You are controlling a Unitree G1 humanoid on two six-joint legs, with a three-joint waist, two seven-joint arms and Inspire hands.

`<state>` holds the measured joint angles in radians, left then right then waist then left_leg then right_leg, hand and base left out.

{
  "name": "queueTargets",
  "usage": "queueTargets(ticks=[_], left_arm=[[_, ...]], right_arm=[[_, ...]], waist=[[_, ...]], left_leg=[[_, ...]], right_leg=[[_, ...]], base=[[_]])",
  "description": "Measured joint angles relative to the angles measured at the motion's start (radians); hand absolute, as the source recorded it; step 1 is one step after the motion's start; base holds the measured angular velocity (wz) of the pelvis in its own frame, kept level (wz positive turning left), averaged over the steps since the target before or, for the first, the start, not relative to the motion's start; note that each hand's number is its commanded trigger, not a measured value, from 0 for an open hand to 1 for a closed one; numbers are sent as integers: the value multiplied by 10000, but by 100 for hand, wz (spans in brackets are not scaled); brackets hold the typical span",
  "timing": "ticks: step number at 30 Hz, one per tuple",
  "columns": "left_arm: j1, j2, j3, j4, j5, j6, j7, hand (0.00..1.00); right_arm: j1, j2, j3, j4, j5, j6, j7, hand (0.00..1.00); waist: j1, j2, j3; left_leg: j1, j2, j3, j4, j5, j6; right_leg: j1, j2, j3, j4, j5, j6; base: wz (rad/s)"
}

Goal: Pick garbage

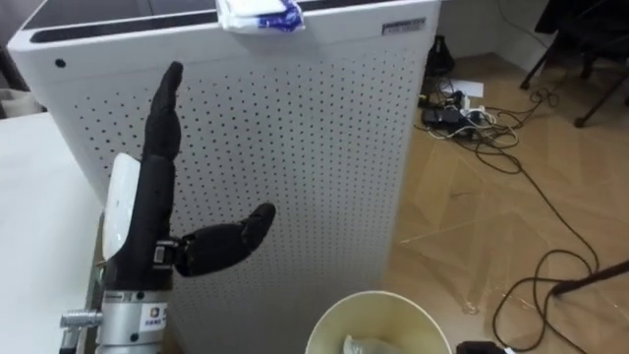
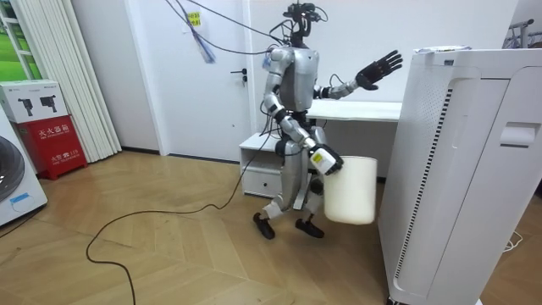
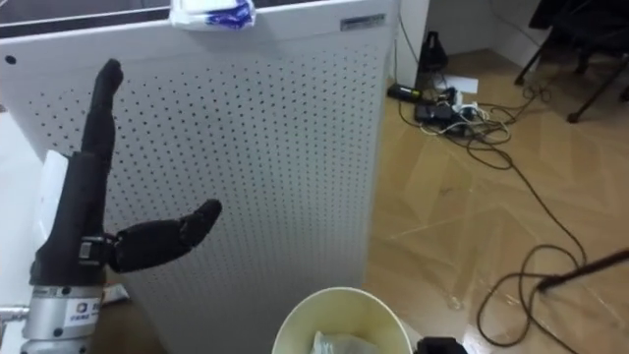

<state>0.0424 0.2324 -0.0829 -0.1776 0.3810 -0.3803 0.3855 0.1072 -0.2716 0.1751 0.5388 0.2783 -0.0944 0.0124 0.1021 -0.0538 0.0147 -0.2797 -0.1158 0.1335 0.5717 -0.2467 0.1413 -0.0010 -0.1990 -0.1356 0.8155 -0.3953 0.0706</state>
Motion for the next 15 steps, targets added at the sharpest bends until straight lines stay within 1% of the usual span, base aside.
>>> queueTargets(ticks=[1,2,3,4,5,6,7,8,9,10,11,12,13,14,15], left_arm=[[-167,104,-21,-52,67,0,78,0],[-216,142,-34,-92,70,-3,165,0],[-357,160,-76,-123,68,-4,312,0],[-535,139,-130,-126,69,-4,406,0],[-620,142,-142,-126,75,-4,449,0],[-690,175,-180,-126,79,-59,566,0],[-638,223,-396,-125,256,-207,772,0],[-593,199,-434,-125,393,-252,865,0],[-476,158,-433,-124,719,-293,1019,0],[-442,164,-418,-122,930,-290,1046,0],[-449,169,-410,-122,944,-289,1056,0],[-454,176,-357,-125,1067,-285,1143,0],[-484,198,-290,-151,1222,-284,1241,0],[-514,217,-248,-175,1304,-283,1309,0],[-554,208,-229,-180,1444,-262,1429,0]], right_arm=[[-98,28,4,1,-21,-1,-6,100],[-151,55,5,1,-37,-4,-5,100],[-238,66,0,-1,-35,-41,-12,100],[-247,64,0,-11,-24,-165,-12,100],[-263,64,2,-26,-9,-200,-7,100],[-279,65,10,-30,7,-230,1,100],[-215,65,12,-28,-1,-233,-9,100],[-200,68,17,-28,-1,-233,-9,100],[-204,78,17,-29,0,-235,-36,100],[-204,81,23,-26,-4,-235,-108,100],[-207,81,23,-25,-4,-235,-137,100],[-213,86,20,-31,-41,-235,-150,100],[-219,88,21,-32,-83,-235,-149,100],[-228,95,21,-35,-91,-235,-144,100],[-220,86,9,-38,-91,-232,-141,100]], waist=[[-65,30,45],[-72,42,53],[-140,132,79],[-154,242,49],[-141,281,70],[-127,344,73],[-81,350,77],[-48,350,77],[21,359,79],[90,355,85],[91,356,85],[80,365,72],[106,417,43],[100,427,36],[0,541,20]], left_leg=[[111,-40,7,195,-275,75],[172,-69,1,226,-376,109],[295,-116,-99,230,-503,178],[333,-137,-260,180,-568,217],[373,-136,-275,98,-573,226],[450,-127,-296,-78,-571,229],[594,-111,-325,-243,-570,229],[672,-93,-332,-311,-570,229],[837,-46,-333,-450,-570,224],[1007,-6,-356,-559,-578,179],[1057,23,-376,-561,-600,137],[1113,77,-433,-562,-648,48],[1099,201,-474,-605,-662,-47],[1073,257,-477,-622,-653,-80],[1035,404,-572,-645,-635,-129]], right_leg=[[-201,-141,-36,630,338,3],[-276,-209,-68,908,527,4],[-390,-285,-170,1264,934,46],[-531,-289,-219,1297,1000,119],[-655,-291,-213,1313,932,135],[-1046,-291,-172,1321,684,122],[-1394,-291,-147,1196,504,49],[-1571,-290,-137,1047,444,25],[-1820,-290,-129,460,416,55],[-1931,-290,-141,-456,444,67],[-1931,-284,-174,-970,479,47],[-1764,-204,-214,-1701,557,104],[-1472,55,-371,-2334,582,132],[-1320,151,-425,-2610,590,128],[-1149,353,-491,-2957,793,91]], base=[[15],[15],[16],[13],[5],[0],[0],[0],[0],[0],[6],[0],[-4],[0],[0]])
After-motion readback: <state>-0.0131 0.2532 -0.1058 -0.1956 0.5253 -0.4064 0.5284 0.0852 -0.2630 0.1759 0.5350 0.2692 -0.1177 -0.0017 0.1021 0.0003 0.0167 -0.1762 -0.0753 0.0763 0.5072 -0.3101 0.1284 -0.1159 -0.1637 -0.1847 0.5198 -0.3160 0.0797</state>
